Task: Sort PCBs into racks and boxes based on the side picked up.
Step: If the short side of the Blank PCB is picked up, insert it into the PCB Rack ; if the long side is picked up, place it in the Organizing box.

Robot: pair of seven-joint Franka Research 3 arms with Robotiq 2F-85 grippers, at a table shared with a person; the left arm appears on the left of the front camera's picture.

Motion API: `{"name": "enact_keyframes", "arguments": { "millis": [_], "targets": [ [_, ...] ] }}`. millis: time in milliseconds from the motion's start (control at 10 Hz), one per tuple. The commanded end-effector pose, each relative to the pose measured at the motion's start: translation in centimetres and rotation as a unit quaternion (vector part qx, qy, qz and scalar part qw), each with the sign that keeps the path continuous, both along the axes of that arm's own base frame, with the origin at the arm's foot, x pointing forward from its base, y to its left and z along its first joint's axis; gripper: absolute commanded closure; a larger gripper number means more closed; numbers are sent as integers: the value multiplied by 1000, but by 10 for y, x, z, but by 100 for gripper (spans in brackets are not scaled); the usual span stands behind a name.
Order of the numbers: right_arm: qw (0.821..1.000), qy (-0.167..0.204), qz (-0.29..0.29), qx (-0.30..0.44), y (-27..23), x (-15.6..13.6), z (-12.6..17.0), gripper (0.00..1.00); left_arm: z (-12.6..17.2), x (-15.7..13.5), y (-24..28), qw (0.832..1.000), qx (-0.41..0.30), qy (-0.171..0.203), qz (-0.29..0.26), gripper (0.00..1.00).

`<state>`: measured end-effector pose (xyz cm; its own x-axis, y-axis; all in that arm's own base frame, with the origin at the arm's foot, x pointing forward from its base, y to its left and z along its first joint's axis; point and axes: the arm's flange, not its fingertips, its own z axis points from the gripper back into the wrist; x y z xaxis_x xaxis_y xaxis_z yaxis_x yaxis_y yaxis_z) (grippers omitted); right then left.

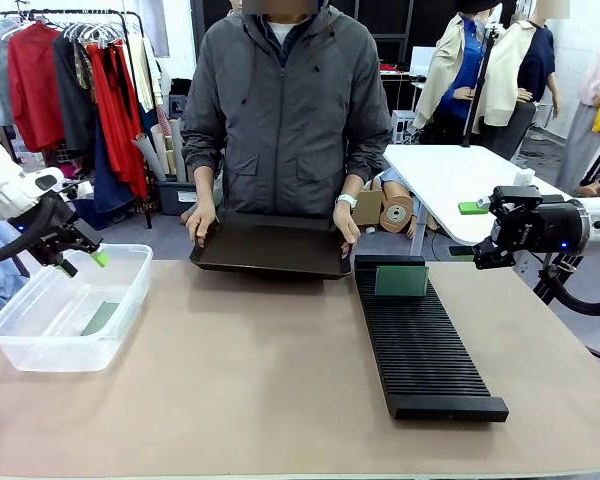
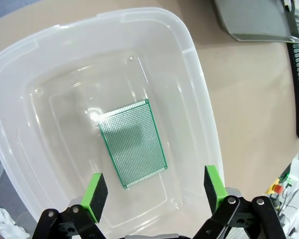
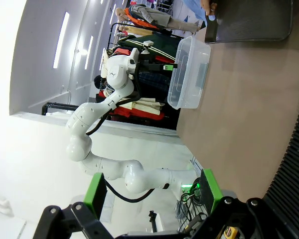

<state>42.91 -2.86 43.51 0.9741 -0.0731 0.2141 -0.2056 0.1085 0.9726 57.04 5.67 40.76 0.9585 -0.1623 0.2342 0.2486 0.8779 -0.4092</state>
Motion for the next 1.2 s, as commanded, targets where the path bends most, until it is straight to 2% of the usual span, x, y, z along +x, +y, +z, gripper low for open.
{"name": "enact_keyframes", "arguments": {
  "millis": [0,200,300,400,700,900,1100],
  "targets": [
    [1000,-2,2,3,0,0,2,0,11,1,5,999,-30,-2,19,0],
    [1000,-2,2,3,0,0,2,0,26,1,16,992,-119,2,39,0],
    [1000,-2,2,3,0,0,2,0,35,0,18,981,-187,10,49,0],
    [1000,-2,2,3,0,0,2,0,41,-2,22,974,-220,11,54,0],
    [1000,-2,2,3,0,0,2,0,50,-31,21,949,-306,40,60,0],
    [1000,-2,2,3,0,0,2,0,52,-50,19,944,-324,34,54,0],
    [1000,-2,2,3,0,0,2,0,46,-59,15,927,-368,54,51,0]
  ]
}}
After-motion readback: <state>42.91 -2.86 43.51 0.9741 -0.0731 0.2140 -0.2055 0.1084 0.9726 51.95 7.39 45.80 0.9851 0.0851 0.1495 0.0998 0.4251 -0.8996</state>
